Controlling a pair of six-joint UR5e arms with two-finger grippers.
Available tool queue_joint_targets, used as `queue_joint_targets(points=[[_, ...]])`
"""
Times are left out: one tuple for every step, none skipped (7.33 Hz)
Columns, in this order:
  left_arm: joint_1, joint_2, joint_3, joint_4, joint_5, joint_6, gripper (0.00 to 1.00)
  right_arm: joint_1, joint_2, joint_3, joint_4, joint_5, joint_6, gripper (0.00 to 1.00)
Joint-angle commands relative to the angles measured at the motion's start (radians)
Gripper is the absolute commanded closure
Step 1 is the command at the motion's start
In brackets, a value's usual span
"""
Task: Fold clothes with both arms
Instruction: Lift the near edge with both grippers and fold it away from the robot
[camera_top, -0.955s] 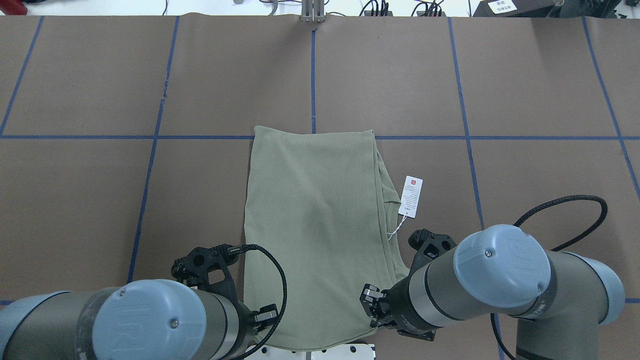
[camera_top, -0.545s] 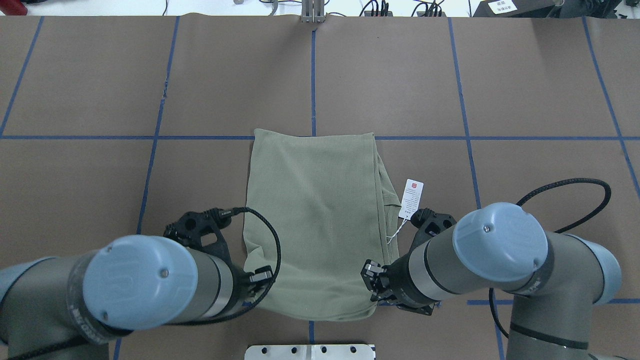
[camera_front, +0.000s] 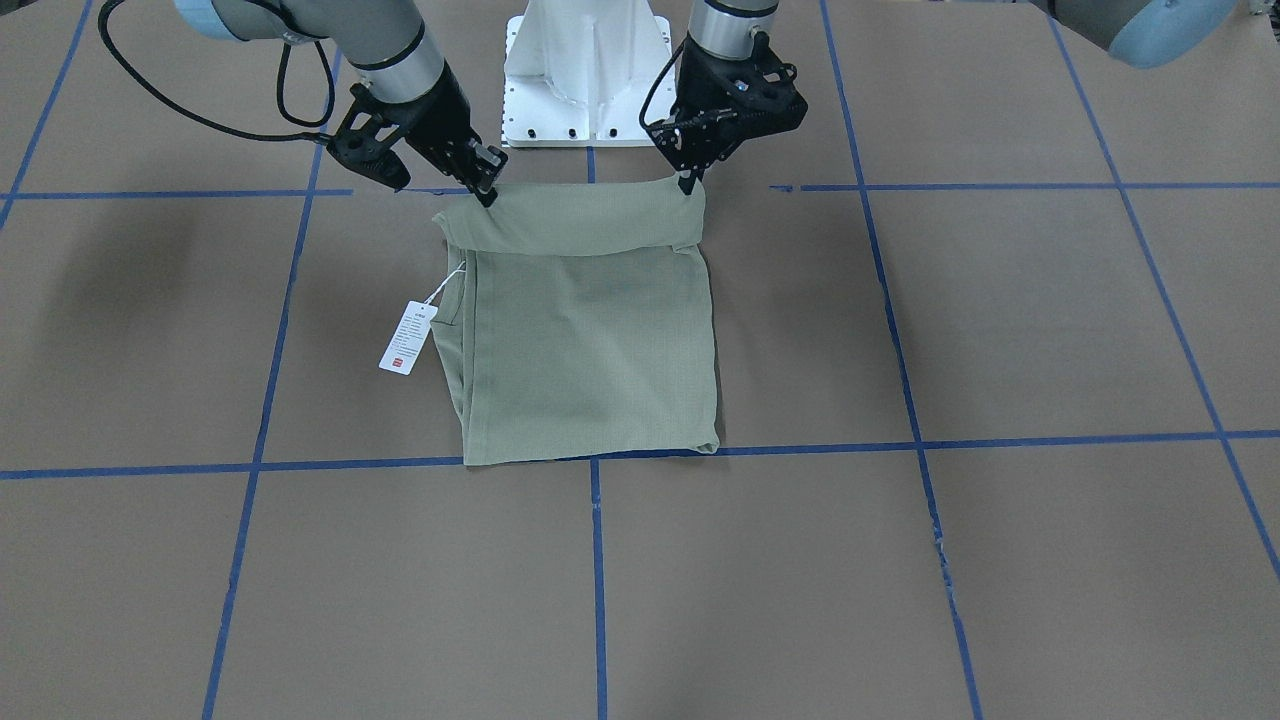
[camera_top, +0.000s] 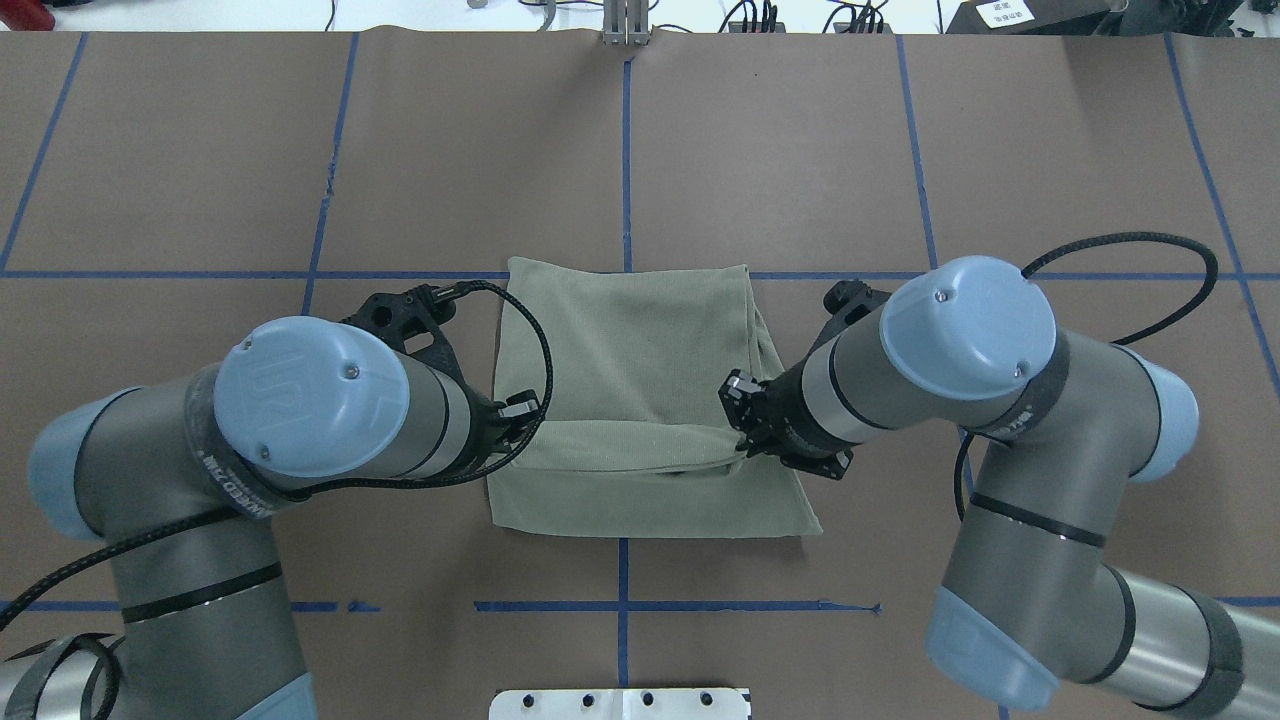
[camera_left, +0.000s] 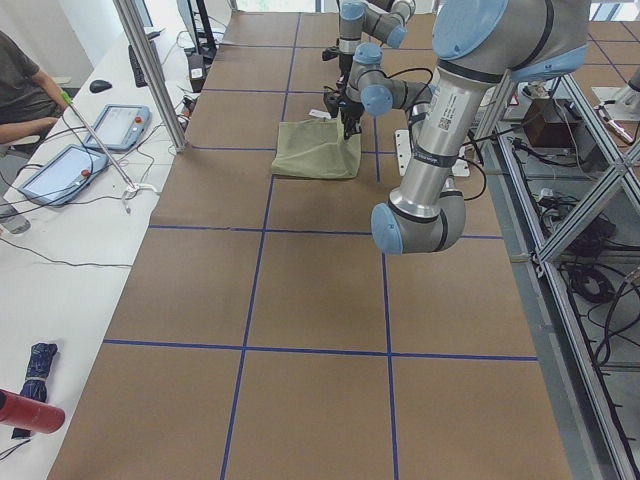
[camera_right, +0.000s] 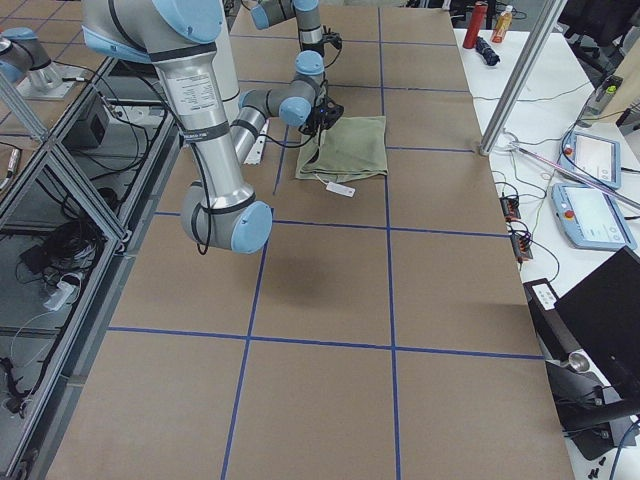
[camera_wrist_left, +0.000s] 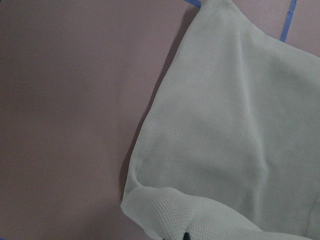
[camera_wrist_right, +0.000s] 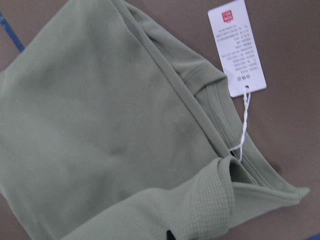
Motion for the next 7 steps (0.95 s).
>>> queue_joint_targets(points=[[-0.037, -0.007, 0.062, -0.065, 0.0, 0.006, 1.0, 0.087, 0.066, -0.076, 0.0, -0.003, -0.038, 1.0], [-0.06, -0.024, 0.065, -0.064, 0.0, 0.016, 1.0, 0.116, 0.124, -0.133, 0.0, -0.003, -0.04, 1.0], [-0.083, -0.041, 0.088, -0.067, 0.0, 0.02, 1.0, 0.121, 0.17, -0.185, 0.0, -0.003, -0.038, 1.0], [-0.109, -0.057, 0.134, -0.094, 0.0, 0.044, 1.0, 0.121, 0.18, -0.213, 0.0, -0.003, -0.04, 1.0], [-0.122, -0.061, 0.181, -0.128, 0.0, 0.046, 1.0, 0.124, 0.18, -0.227, 0.0, -0.003, -0.04, 1.0], [-0.137, -0.062, 0.206, -0.145, 0.0, 0.049, 1.0, 0.124, 0.18, -0.257, 0.002, -0.003, -0.04, 1.0], [-0.154, -0.093, 0.25, -0.145, 0.0, 0.052, 1.0, 0.136, 0.189, -0.295, 0.005, -0.003, -0.04, 1.0]])
